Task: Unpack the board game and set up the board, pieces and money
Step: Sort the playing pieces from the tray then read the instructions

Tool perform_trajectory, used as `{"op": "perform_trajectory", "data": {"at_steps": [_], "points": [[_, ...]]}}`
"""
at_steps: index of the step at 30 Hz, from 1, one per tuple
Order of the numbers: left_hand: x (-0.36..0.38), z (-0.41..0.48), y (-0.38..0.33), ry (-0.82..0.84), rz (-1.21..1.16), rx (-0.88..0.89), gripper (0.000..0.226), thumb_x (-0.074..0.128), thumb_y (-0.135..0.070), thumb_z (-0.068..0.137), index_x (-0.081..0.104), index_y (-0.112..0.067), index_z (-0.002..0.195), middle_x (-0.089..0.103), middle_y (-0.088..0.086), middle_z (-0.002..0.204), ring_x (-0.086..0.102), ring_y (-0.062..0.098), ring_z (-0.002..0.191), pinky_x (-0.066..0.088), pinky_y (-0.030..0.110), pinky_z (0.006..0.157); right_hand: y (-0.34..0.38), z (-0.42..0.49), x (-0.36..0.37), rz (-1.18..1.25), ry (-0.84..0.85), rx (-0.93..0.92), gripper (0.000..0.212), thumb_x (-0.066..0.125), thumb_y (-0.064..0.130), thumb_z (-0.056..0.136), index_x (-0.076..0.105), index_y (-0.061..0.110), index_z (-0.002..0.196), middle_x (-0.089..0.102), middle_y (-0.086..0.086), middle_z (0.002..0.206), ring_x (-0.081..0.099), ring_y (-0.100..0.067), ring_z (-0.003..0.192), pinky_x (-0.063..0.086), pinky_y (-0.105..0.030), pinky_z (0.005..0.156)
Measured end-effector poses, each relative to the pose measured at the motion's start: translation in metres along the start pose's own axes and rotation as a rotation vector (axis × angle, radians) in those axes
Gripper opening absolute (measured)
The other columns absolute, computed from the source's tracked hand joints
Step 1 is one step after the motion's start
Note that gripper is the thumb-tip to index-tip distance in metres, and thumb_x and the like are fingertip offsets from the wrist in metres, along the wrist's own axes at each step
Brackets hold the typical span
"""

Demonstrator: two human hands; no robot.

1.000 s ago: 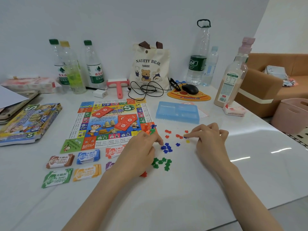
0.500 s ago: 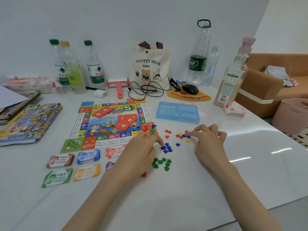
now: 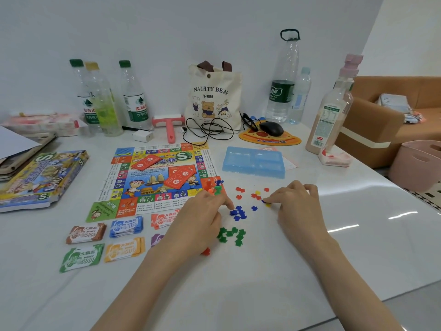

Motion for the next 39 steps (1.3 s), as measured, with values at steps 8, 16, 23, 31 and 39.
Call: {"op": "perform_trajectory", "data": {"at_steps": [8, 16, 23, 31, 39], "points": [[-0.004, -0.002, -0.004, 0.004, 0.008, -0.003, 0.038, 0.039, -0.007, 0.096, 0.056, -0.033, 0.117, 0.051, -0.003, 0.118, 0.047, 0.012, 0.111, 0.039, 0.030, 0.091, 0.007, -0.003, 0.008, 0.159, 0.025, -0.048, 0.044, 0.044, 0.010, 0.097, 0.069, 0.043, 0.111, 0.055, 0.009, 0.118, 0.034, -0.019, 0.118, 0.024, -0.027, 0.101], [-0.004, -0.001, -0.004, 0.019, 0.019, -0.023, 0.038, 0.039, -0.008, 0.096, 0.056, -0.035, 0.117, 0.050, -0.004, 0.122, 0.047, 0.010, 0.113, 0.040, 0.028, 0.093, 0.006, -0.003, 0.008, 0.392, 0.004, -0.004, 0.051, 0.039, 0.002, 0.096, 0.071, 0.040, 0.106, 0.050, 0.013, 0.105, 0.039, -0.011, 0.106, 0.029, -0.022, 0.093], [-0.001, 0.000, -0.003, 0.044, 0.039, 0.007, 0.042, 0.039, -0.006, 0.094, 0.062, -0.037, 0.110, 0.056, -0.008, 0.127, 0.043, 0.009, 0.119, 0.039, 0.034, 0.099, 0.005, 0.000, 0.018, 0.302, 0.054, -0.010, 0.048, 0.040, 0.007, 0.096, 0.072, 0.042, 0.104, 0.052, 0.008, 0.108, 0.042, -0.018, 0.112, 0.023, -0.022, 0.090], [0.002, -0.001, -0.012, 0.124, 0.180, 0.074, 0.043, 0.038, -0.008, 0.098, 0.066, -0.035, 0.117, 0.053, -0.021, 0.135, 0.036, 0.008, 0.122, 0.034, 0.030, 0.102, 0.008, -0.003, 0.008, 0.377, 0.007, -0.029, 0.051, 0.041, 0.002, 0.095, 0.074, 0.040, 0.097, 0.049, 0.012, 0.103, 0.036, -0.009, 0.105, 0.025, -0.022, 0.091], [0.006, 0.001, -0.011, 0.133, 0.193, 0.064, 0.044, 0.038, -0.008, 0.099, 0.060, -0.035, 0.125, 0.052, -0.023, 0.135, 0.036, 0.008, 0.121, 0.035, 0.031, 0.101, 0.016, 0.000, 0.019, 0.376, -0.001, -0.178, 0.051, 0.048, -0.002, 0.086, 0.076, 0.041, 0.086, 0.068, 0.017, 0.099, 0.046, -0.005, 0.105, 0.025, -0.030, 0.100]]}}
Point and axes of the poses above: each hand's wrist, its own z-axis towards the middle knuckle, its own x-axis out of the palm, y = z × x, the point moved 7 cm from there along z, towards the middle knuckle
